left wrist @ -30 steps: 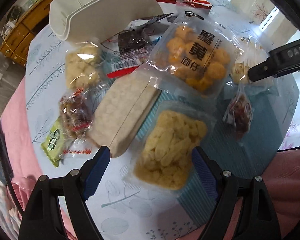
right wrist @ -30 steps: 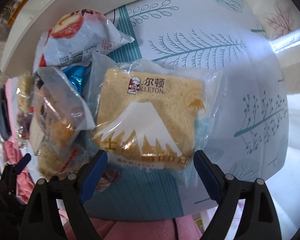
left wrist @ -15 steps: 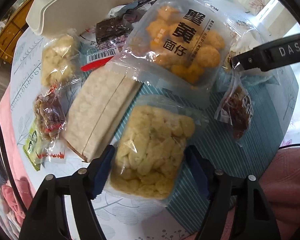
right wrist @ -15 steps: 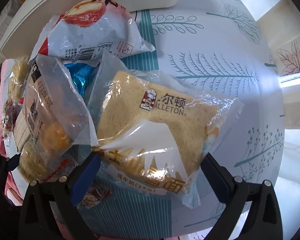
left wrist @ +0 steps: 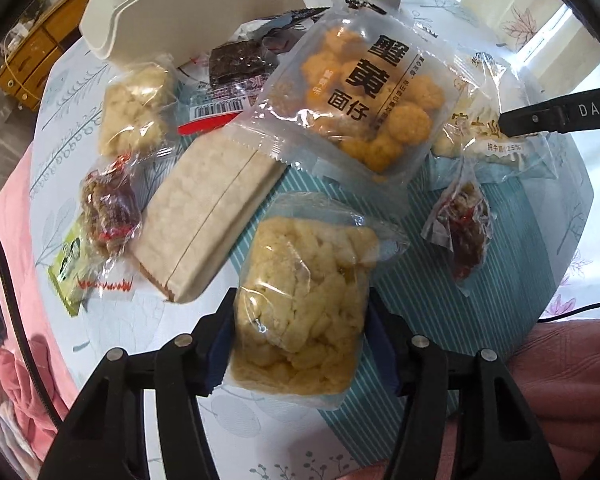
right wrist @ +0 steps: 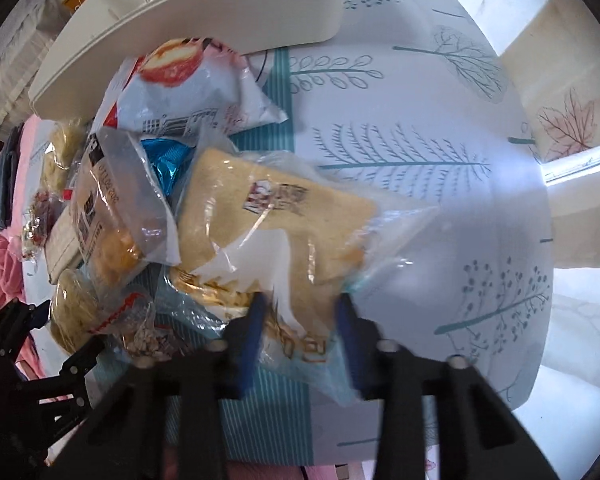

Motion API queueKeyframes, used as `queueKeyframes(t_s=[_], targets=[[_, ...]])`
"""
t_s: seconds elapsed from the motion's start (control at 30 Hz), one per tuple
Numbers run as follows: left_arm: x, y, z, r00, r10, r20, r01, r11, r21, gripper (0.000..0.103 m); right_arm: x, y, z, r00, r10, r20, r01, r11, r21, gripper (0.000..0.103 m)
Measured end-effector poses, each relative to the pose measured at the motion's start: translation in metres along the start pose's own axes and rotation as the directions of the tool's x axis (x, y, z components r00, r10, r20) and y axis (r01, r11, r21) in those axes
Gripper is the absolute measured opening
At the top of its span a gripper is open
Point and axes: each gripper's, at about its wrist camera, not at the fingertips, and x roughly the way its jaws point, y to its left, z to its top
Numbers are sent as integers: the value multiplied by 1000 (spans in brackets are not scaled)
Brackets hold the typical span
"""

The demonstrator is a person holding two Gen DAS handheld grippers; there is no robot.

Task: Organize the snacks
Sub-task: 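Grasp the Mount Fuji bread packet with the right tool while the left tool grasps the clear puffed-snack bag, then carry both packets over the white tray and release them inside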

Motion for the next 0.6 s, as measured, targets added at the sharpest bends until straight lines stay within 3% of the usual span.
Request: queueKeyframes(t_s=[0.23, 0.6], targets=[[-22, 13, -10, 1000, -3, 27, 5, 998, -59, 58, -11, -10, -6, 1000, 28, -6, -28, 999, 17, 9], [-79, 29, 8, 998, -46, 44, 50, 994, -99, 58, -75, -20, -5, 995, 66, 77, -66, 998, -1, 3]])
